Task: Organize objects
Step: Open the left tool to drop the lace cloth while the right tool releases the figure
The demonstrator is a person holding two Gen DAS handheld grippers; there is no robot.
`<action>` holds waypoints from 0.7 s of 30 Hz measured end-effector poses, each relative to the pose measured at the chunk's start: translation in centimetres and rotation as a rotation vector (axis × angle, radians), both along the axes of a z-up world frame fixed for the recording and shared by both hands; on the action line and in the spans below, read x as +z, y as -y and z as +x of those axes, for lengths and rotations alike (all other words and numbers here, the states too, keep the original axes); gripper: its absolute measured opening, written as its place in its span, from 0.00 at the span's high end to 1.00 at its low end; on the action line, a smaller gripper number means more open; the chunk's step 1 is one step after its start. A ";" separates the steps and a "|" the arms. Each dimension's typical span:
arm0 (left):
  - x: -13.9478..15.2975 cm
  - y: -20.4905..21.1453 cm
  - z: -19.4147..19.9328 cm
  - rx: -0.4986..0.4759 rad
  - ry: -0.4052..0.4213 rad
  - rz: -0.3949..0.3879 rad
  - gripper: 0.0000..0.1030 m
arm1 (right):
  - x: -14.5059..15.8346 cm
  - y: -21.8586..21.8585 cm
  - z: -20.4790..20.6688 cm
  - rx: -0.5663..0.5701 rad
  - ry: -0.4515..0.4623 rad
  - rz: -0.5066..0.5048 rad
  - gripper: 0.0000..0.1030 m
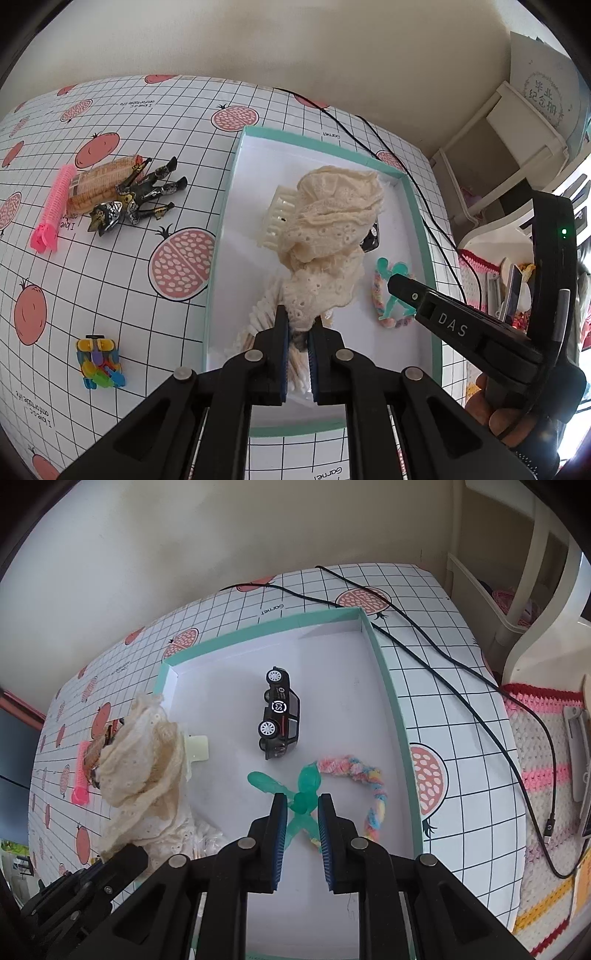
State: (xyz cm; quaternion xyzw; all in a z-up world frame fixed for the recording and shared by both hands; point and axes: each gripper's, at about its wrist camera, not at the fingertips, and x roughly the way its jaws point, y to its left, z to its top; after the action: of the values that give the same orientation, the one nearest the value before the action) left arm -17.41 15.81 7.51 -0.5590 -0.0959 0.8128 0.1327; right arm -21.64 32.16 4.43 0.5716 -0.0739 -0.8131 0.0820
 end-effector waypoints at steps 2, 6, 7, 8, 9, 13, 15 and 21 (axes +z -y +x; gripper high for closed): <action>-0.3 -0.1 0.0 -0.003 0.009 -0.002 0.91 | -0.3 0.0 -0.1 -0.001 0.009 0.001 0.82; -0.7 -0.1 0.0 -0.005 0.032 0.008 0.91 | -0.4 0.0 -0.2 -0.006 0.020 0.001 0.81; -0.6 -0.1 -0.1 -0.006 0.035 0.012 0.91 | -0.3 0.0 -0.2 -0.006 0.019 0.001 0.81; -0.5 -0.2 0.0 -0.009 0.034 0.015 0.91 | -0.2 0.0 -0.2 -0.006 0.016 -0.001 0.81; -0.3 -0.2 0.0 -0.012 0.029 0.016 0.91 | 0.0 0.0 -0.2 -0.009 0.013 -0.002 0.80; 0.7 -0.1 -0.1 -0.020 0.016 0.024 0.83 | 0.8 0.1 -0.1 -0.012 0.003 -0.005 0.75; 1.4 0.1 -0.1 -0.022 0.002 0.028 0.79 | 1.4 0.2 0.0 -0.008 -0.015 -0.001 0.75; 3.8 0.6 0.1 -0.016 -0.066 0.030 0.75 | 4.1 0.5 0.4 0.003 -0.079 -0.013 0.75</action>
State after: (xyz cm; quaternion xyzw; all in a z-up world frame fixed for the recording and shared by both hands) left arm -17.35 15.18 11.31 -0.5306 -0.0989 0.8283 0.1506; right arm -21.19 31.64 8.54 0.5384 -0.0750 -0.8345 0.0902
